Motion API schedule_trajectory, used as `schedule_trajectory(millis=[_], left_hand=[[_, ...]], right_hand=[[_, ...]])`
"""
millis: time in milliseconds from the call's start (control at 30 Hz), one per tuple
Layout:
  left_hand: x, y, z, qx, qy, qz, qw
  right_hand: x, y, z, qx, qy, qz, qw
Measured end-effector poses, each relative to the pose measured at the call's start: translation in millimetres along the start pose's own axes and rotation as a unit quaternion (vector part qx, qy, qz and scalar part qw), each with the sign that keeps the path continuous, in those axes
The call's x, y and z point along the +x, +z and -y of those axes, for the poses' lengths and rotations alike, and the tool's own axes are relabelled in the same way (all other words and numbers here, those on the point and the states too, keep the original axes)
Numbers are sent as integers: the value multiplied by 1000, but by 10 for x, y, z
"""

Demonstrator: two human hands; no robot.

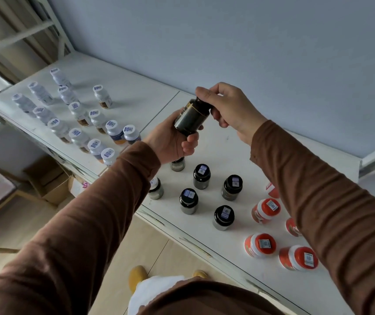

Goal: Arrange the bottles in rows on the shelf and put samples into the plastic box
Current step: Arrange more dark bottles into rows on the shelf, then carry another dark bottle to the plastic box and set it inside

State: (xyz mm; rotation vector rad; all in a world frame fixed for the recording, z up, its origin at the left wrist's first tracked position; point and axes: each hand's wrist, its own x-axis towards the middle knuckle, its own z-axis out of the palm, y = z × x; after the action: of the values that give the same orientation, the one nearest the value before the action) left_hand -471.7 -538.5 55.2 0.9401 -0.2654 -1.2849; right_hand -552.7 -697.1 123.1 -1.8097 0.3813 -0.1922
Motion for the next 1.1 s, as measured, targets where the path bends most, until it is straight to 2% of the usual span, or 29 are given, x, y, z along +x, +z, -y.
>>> schedule_trajectory(millis=[100, 233, 400, 500, 600, 800, 867, 1000, 1033, 1100], left_hand=[[-58, 6, 36, 2, 0, 11, 1000], [-123, 54, 58, 17, 13, -18, 1000], [-266, 27, 120, 57, 117, -75, 989], [-415, 27, 156, 143, 163, -102, 971], [-632, 19, 153, 224, 176, -170, 943], [-1453, -217, 142, 406, 170, -303, 846], [-1815, -372, 135, 485, 153, -352, 786], [-2605, -786, 163, 625, 105, -446, 632], [-2799, -905, 178, 641, 92, -464, 605], [-3191, -1148, 236, 650, 71, -494, 573]], right_hand=[[-70, 21, 10, 0, -5, 7, 1000], [-118, 18, -10, -48, -30, -4, 998], [-150, 17, -54, -132, -58, 4, 990], [-174, 99, -18, -159, -73, 21, 984], [-204, 280, 52, -182, -100, 36, 978], [-254, 972, 248, -202, -147, 92, 964], [-288, 1284, 335, -204, -163, 112, 959], [-421, 2038, 525, -222, -203, 157, 941], [-458, 2248, 568, -233, -216, 166, 934], [-538, 2695, 655, -254, -238, 184, 919]])
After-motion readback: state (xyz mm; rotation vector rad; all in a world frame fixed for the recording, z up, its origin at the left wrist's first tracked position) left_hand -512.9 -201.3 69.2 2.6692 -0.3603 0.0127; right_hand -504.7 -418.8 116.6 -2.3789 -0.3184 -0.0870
